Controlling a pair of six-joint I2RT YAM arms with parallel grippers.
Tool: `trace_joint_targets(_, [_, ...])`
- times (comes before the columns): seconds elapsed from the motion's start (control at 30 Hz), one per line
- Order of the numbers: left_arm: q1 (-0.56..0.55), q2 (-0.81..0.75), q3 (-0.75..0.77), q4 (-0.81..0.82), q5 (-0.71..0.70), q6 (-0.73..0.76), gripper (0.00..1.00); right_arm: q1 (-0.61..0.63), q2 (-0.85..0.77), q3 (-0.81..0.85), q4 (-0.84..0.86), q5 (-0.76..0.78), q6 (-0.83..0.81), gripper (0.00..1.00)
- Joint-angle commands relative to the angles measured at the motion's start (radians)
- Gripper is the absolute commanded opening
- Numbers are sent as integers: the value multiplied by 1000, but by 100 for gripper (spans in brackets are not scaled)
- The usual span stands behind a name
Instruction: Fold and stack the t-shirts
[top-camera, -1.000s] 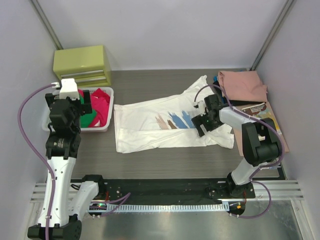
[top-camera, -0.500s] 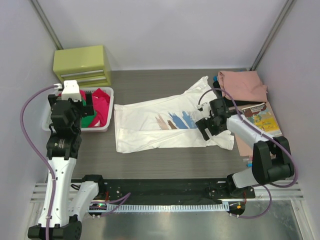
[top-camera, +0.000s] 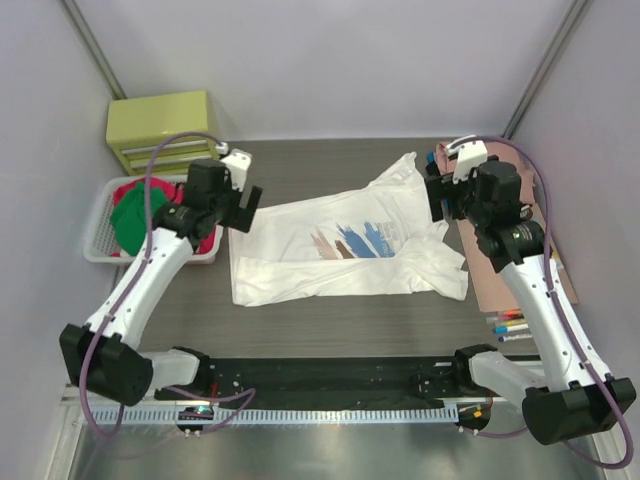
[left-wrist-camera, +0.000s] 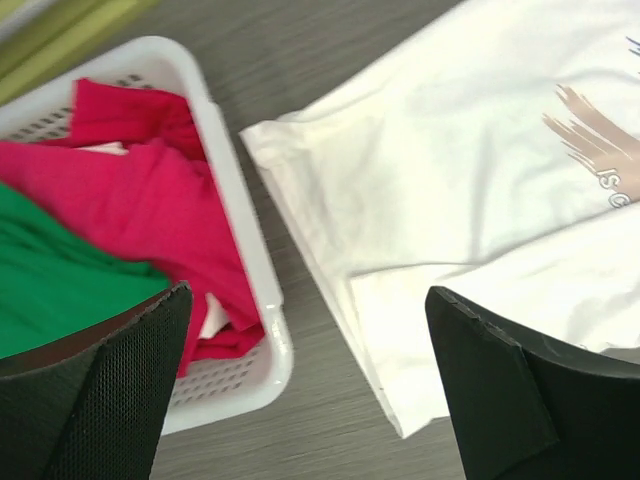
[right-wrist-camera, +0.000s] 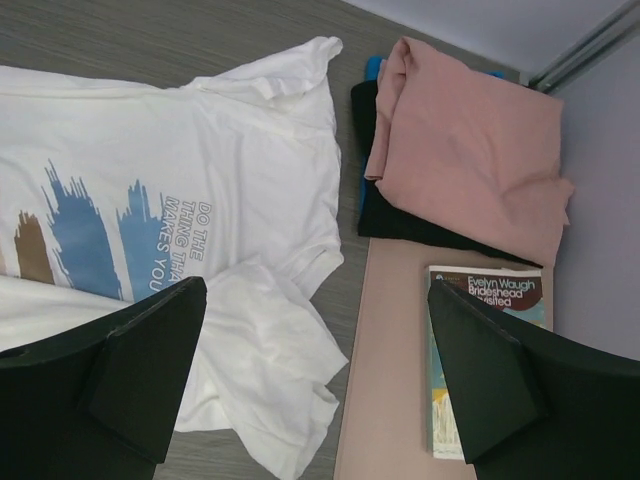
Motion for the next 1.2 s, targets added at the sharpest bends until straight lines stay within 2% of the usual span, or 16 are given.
trace_joint_targets(0.0, [-41, 110, 87, -57, 47, -55, 100, -17, 65, -19, -45, 2, 7, 100])
trace_joint_targets(0.03, [-41, 171, 110, -59, 44, -63, 100, -19, 85, -24, -48, -1, 11, 100])
trace_joint_targets(0.17, [-41, 229, 110, 7, 6, -104, 100, -23, 158, 0, -49, -52, 42, 100])
trace_joint_targets(0.23, [-41, 252, 115, 39, 19, -110, 100, -25, 234, 59, -49, -78, 50, 100])
trace_joint_targets(0.4, [-41, 439, 201, 0, 50, -109, 100, -25, 416, 195, -43, -136, 56, 100])
trace_joint_targets(0.53, [-39, 490, 188, 79, 39, -104, 100, -40, 568, 306, -39, -135, 34, 100])
trace_joint_targets(0.73, [4, 646, 323, 3, 82, -110, 100, -105, 805, 552, -75, -248, 85, 98])
trace_joint_targets(0.83, [27, 678, 363, 1, 59, -127, 100, -108, 914, 671, -109, -247, 77, 96])
trace_joint_targets(0.93, [28, 700, 362, 38, -39, -126, 100, -108, 997, 767, -117, -244, 73, 96])
trace_joint_targets(1.0, [39, 733, 404, 12, -105, -133, 100, -108, 1048, 847, -135, -242, 77, 96])
trace_joint_targets(1.07, [50, 778, 431, -20, -111, -147, 100, -109, 1120, 928, -167, -238, 79, 96])
trace_joint_targets(1.17, [56, 809, 435, -10, -148, -161, 100, -109, 1172, 967, -169, -215, 76, 96])
